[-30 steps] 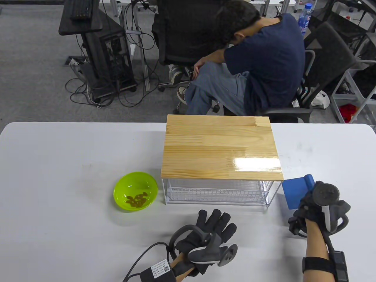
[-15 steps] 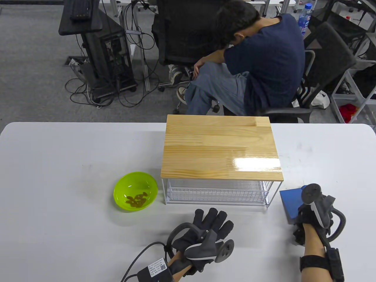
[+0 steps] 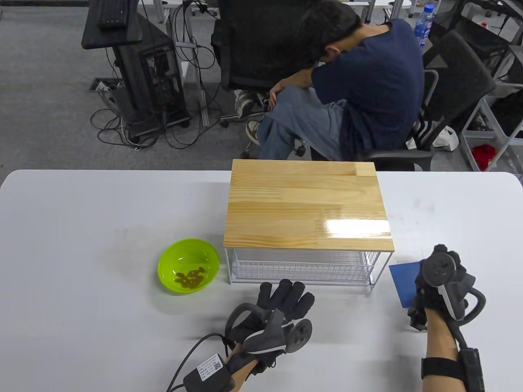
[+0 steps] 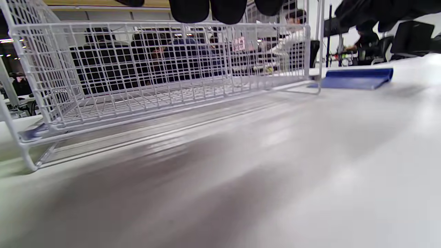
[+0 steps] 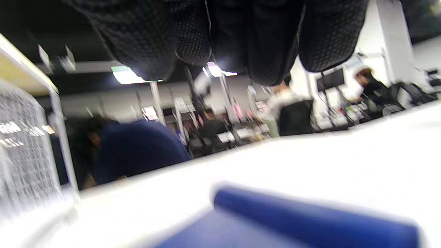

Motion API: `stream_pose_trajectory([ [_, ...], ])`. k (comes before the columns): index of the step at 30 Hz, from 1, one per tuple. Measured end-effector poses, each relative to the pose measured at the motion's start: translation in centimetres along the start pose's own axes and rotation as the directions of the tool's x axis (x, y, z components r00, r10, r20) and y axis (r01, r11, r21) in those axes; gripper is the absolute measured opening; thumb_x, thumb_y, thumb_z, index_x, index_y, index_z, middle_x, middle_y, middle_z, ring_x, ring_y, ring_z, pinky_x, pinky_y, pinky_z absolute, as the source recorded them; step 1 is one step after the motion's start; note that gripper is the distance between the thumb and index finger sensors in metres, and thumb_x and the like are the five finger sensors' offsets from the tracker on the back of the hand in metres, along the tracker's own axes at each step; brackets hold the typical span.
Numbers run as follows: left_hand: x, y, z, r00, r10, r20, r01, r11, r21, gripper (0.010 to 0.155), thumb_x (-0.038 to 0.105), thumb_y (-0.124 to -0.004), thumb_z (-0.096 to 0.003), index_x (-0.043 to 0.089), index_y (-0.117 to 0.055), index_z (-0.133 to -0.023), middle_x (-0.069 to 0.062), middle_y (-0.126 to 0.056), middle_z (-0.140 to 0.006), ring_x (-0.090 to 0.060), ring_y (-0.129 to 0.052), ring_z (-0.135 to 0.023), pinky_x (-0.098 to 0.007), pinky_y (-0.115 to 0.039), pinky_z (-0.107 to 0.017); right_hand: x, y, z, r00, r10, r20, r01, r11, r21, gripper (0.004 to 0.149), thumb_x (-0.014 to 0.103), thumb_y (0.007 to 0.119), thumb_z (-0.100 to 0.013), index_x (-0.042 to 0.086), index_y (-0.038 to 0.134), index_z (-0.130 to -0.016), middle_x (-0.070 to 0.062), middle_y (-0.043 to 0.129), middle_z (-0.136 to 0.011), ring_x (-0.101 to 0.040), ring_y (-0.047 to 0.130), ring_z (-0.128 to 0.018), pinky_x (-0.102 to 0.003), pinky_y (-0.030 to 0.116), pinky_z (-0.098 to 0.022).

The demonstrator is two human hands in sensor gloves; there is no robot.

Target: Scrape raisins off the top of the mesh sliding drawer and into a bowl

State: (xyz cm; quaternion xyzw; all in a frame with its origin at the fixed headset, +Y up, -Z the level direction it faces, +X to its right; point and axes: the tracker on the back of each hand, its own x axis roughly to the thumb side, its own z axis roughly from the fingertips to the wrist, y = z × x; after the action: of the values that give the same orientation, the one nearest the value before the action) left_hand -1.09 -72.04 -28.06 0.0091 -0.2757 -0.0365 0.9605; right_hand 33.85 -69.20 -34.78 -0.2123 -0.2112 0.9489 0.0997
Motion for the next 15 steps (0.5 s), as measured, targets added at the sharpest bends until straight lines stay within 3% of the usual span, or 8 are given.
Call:
stream_pose_trajectory([
  [3, -0.5, -0.1, -0.1, 1.0, 0.016, -0.013, -0.016, 1.0, 0.012, 0.07, 0.063, -0.056, -0.0498, 0.039, -0.043, -0.114, 0.003, -0.048, -0.126, -0.031, -0.056, -0.12, -0.062, -0.049, -0.083, 2.8, -4.1, 1.6, 0.973, -0.052, 0.227, 0.08, 0.99, -0.113, 0.067, 0.041, 0.072, -0.057, 0.014, 0.043, -0.112, -0.021, 0.036, -0.115, -0.056, 0.046, -0.105, -0.071, 0.049, -0.068],
  [7, -0.9, -0.4, -0.1, 0.999, 0.038, -0.013, -0.037, 0.998, 0.042, 0.069, 0.062, -0.056, -0.0499, 0.039, -0.044, -0.114, 0.003, -0.052, -0.125, -0.031, -0.059, -0.12, -0.062, -0.051, -0.083, 6.8, -7.7, 5.6, 0.824, -0.091, 0.559, 0.237, 0.952, -0.195, 0.071, 0.045, 0.07, -0.056, 0.014, 0.041, -0.113, -0.021, 0.031, -0.116, -0.056, 0.039, -0.108, -0.073, 0.043, -0.069],
  [10, -1.1, -0.6, -0.2, 0.999, 0.024, -0.034, -0.023, 0.999, 0.042, 0.07, 0.062, -0.056, -0.0498, 0.038, -0.044, -0.114, 0.002, -0.051, -0.125, -0.032, -0.059, -0.119, -0.062, -0.051, -0.083, 9.4, -7.7, 8.7, 0.703, -0.026, 0.711, 0.231, 0.954, -0.193, 0.076, 0.052, 0.068, -0.055, 0.013, 0.039, -0.114, -0.023, 0.031, -0.117, -0.058, 0.04, -0.107, -0.075, 0.044, -0.068],
  [12, -1.3, -0.8, -0.3, 0.999, 0.001, -0.052, 0.001, 0.999, 0.04, 0.07, 0.063, -0.056, -0.0497, 0.038, -0.044, -0.114, 0.002, -0.051, -0.125, -0.033, -0.059, -0.119, -0.062, -0.052, -0.082, 11.2, -6.4, 11.0, 0.606, 0.013, 0.796, 0.199, 0.965, -0.168, 0.078, 0.056, 0.066, -0.055, 0.012, 0.039, -0.114, -0.024, 0.033, -0.116, -0.058, 0.043, -0.107, -0.075, 0.046, -0.067],
  [15, -1.5, -1.0, -0.4, 0.998, -0.008, -0.064, 0.01, 0.999, 0.038, 0.071, 0.063, -0.056, -0.0495, 0.037, -0.044, -0.115, 0.001, -0.052, -0.125, -0.033, -0.059, -0.119, -0.063, -0.052, -0.082, 12.4, -3.9, 13.1, 0.515, -0.013, 0.857, 0.159, 0.984, -0.081, 0.079, 0.058, 0.063, -0.055, 0.012, 0.039, -0.114, -0.024, 0.034, -0.116, -0.058, 0.043, -0.106, -0.075, 0.046, -0.066],
])
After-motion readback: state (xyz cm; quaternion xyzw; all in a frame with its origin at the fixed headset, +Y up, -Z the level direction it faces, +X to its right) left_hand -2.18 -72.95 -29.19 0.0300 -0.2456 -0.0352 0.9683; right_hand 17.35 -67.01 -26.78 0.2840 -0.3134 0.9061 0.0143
